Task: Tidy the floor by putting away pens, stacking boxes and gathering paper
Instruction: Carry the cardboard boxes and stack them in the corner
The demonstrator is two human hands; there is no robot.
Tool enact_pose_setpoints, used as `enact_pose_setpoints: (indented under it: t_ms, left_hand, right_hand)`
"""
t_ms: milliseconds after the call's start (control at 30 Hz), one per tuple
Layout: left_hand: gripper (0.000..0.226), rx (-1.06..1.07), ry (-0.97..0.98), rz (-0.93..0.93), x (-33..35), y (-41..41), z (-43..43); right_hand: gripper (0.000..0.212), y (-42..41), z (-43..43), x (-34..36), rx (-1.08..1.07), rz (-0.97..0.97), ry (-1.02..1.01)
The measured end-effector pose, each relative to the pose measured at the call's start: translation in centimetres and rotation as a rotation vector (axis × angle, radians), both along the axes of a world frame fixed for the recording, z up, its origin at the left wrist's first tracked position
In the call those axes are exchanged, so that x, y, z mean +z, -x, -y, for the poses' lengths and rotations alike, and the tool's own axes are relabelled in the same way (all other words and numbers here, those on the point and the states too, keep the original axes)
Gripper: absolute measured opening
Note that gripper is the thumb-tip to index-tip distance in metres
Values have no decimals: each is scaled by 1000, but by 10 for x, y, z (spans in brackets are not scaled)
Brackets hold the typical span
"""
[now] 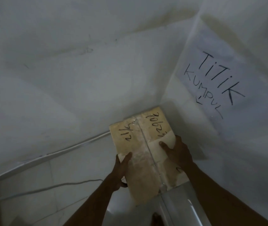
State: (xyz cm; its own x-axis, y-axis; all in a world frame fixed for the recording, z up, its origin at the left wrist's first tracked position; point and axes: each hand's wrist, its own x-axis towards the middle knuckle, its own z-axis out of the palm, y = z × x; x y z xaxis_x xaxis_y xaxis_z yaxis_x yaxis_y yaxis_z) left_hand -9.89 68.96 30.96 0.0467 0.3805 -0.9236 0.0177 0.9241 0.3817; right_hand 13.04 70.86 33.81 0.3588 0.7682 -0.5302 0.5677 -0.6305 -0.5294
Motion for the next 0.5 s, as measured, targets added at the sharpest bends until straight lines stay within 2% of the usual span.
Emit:
enact_pose_setpoints:
  t_ms: [133, 233, 333, 433, 500]
  left_hand:
    - [76, 15, -15, 37, -44, -4, -12]
    - [82, 43, -21, 69, -70, -10, -18]
    - [78, 53, -31, 82, -89, -16, -22]
    - [71, 33, -48, 88, -100, -16, -22]
    - [70, 5, -31, 80, -101, -14, -23]
  right_hand:
    - [87, -3, -18, -41, 31, -24, -21]
    - [104, -4, -27, -70, 83, 38, -19]
    - [120, -7, -35, -97, 144, 106, 57]
    - [132, -5, -34, -111, 175, 200, 35]
    - [132, -4, -34, -116, 165, 202, 19]
